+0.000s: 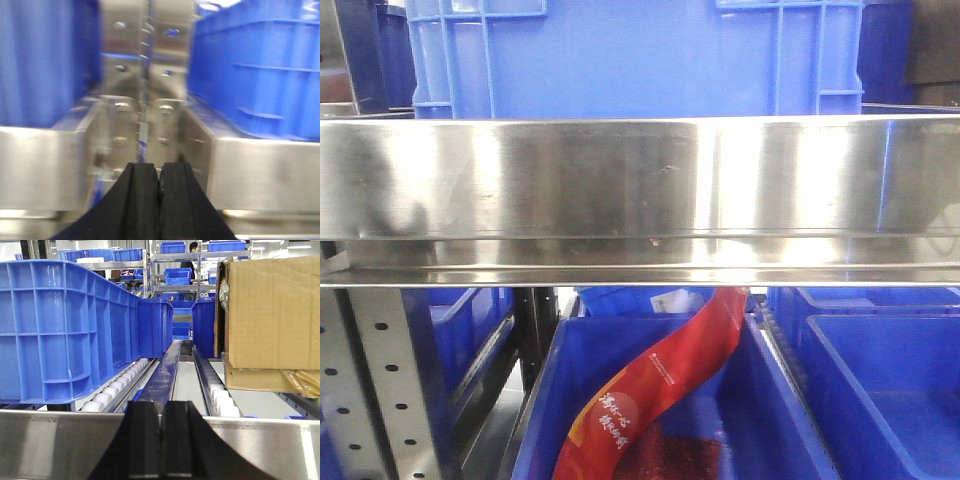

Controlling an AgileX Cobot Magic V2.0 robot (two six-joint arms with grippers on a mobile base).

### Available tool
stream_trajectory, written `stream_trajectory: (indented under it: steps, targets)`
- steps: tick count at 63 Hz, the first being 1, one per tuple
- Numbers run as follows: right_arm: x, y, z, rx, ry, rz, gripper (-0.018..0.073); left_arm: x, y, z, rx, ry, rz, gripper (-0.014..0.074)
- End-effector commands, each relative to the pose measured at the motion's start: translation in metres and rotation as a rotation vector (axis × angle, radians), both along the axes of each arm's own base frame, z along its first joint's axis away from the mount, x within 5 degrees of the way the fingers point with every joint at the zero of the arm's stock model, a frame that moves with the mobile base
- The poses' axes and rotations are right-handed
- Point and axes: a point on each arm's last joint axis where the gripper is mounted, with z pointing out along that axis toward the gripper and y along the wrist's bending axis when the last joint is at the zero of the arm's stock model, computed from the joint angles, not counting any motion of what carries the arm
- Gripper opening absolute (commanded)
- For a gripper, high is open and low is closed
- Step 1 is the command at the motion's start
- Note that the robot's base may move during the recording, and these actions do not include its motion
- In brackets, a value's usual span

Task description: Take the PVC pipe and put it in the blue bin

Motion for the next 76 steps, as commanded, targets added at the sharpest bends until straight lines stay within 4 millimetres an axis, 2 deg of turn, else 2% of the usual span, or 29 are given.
stream_trajectory:
  steps: [1, 14, 42, 76]
  targets:
    - [-0.0004, -0.0005, 0.0015, -0.002, -0.024, -0.008, -0.0168, -0.0057, 0.0035, 0.0015, 0.005, -0.054, 0.056, -0.0111]
    - [-0.0004, -0.0005, 0.0015, -0.002, -0.024, -0.008, -0.0168, -0.006, 0.0059, 0.0039, 0.005, -0.079, 0.1, -0.0111]
    - [-0.0004, -0.0005, 0.0015, -0.002, -0.024, -0.008, -0.0168, -0.0062, -0.0006, 0.0047, -0.019, -0.087, -0.017, -0.0111]
    - [-0.0004, -0.0005, 0.0015, -0.002, -0.024, -0.008, -0.0168, -0.0062, -0.0007, 0.0047, -0.019, -0.087, -0.019, -0.0111]
